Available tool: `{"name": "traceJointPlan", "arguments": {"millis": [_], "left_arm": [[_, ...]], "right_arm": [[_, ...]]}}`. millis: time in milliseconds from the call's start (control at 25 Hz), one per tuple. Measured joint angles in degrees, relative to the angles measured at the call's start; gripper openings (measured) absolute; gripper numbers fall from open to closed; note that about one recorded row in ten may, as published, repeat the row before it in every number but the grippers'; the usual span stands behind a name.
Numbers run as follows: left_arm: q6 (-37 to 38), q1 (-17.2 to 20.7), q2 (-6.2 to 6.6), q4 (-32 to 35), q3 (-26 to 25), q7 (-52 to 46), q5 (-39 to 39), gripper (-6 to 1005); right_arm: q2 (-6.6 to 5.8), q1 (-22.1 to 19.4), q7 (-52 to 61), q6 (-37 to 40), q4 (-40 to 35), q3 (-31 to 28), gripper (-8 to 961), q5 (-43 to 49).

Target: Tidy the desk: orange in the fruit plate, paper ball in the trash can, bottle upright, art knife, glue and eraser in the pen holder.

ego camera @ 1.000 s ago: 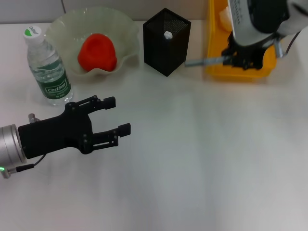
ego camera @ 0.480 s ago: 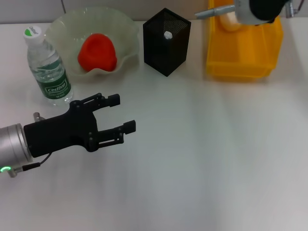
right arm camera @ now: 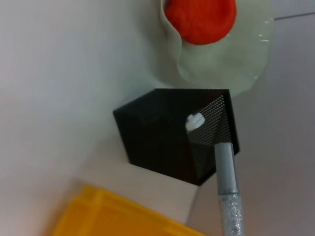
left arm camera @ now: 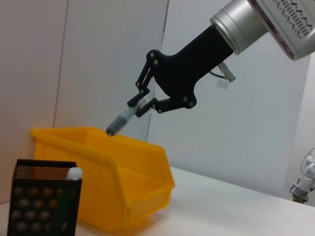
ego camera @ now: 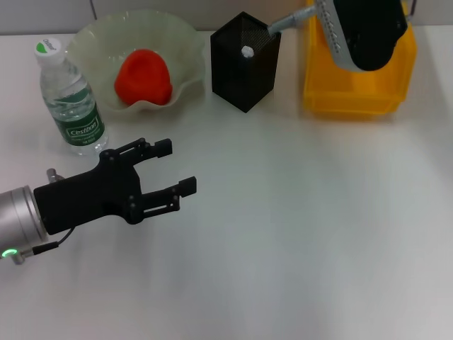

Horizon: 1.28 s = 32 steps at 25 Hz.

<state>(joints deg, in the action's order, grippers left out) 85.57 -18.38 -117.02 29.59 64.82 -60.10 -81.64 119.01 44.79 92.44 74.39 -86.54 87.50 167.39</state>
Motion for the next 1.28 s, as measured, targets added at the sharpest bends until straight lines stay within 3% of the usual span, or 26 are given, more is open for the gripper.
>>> {"name": "traceJointPlan", "arguments": {"millis": [360,520,560,640,760,1280], "left_arm": [[-0.63,0.75,-0.27,-0.07,-0.71,0.66,0.06,815],[-1.21,0.89,-0.27,-0.49,-1.44,0.68,0.11,815],[-1.42,0.94,-0.30,-0.65,-2.04,0.72,0.02,815],[-1.48,1.00,-0.32,-0.68,-2.26,0.75,-0.03,815],[-1.70,1.07,-0.44,-0.71,-2.25,1.02,-0.05,814],[-2.83,1.45,-1.01,-0.88,-2.25,4.30,-0.10,814]], "right_arm": [[0.17,-3.71,-14.35,-20.77,7.62,2.60,124,0.14],[0.30,-5.24,-19.23,-26.31,9.49,3.05,124,0.11],[0.38,-6.66,-23.04,-31.94,11.07,3.89,124,0.04],[0.41,-7.21,-24.86,-34.57,12.08,4.39,123,0.01],[0.42,-8.53,-31.08,-45.68,17.15,6.14,123,-0.08],[0.64,-11.21,-39.08,-60.65,23.12,14.89,123,-0.20]]}}
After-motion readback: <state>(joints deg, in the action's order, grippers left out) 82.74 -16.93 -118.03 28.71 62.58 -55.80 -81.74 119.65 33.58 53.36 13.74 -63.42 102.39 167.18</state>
